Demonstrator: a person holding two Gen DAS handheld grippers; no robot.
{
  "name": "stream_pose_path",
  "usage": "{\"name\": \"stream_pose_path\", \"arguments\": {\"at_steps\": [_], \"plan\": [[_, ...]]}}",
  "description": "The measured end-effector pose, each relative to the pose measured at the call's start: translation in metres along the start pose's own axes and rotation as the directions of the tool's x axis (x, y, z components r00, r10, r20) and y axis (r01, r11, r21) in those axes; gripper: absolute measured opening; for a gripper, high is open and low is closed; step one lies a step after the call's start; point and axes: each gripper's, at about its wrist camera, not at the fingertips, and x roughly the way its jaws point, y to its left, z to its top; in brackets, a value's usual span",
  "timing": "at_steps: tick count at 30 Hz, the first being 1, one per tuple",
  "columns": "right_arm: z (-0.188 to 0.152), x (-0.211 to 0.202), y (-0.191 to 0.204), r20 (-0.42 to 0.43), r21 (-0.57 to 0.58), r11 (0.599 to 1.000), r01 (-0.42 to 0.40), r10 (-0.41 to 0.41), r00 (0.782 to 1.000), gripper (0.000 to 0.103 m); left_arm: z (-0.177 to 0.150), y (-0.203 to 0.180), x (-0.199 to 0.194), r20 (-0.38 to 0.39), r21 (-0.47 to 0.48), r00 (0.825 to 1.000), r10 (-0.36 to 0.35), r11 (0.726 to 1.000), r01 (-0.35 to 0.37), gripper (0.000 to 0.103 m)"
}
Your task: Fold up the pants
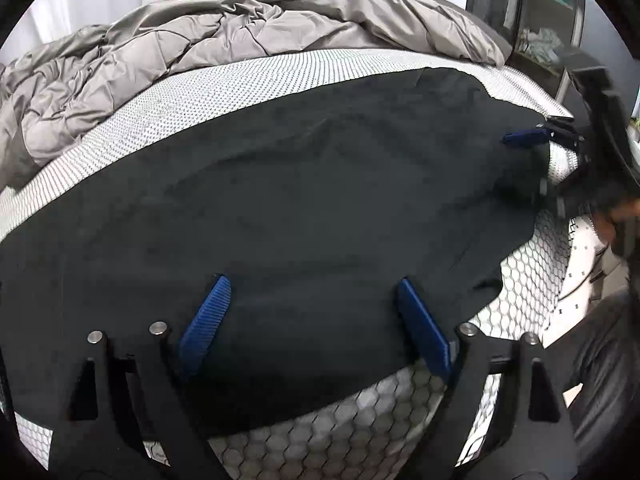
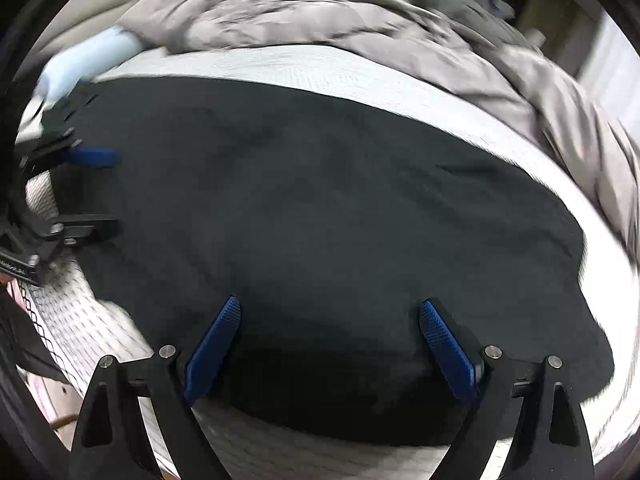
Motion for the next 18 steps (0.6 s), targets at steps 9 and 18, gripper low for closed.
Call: {"name": "stream_pose_path", "arguments": {"at_steps": [9,18], "plan": [[-0.067,-0.023,-0.159,-0.111,0.410,0.856,0.314,-0.295,0.949,0.095,-0.011,0.034,-0.006,-0.025,-0.072,1.000,0.003,0.997,-0.005,0.094],[-0.105,-0.071,-0.203,0.248,0.746,0.638,-0.192,0.002,0.969,0.095,0.033,0.020,-0.006,0.064,-0.191,0.992,-0.107,0.975,0.117,0.094]]}}
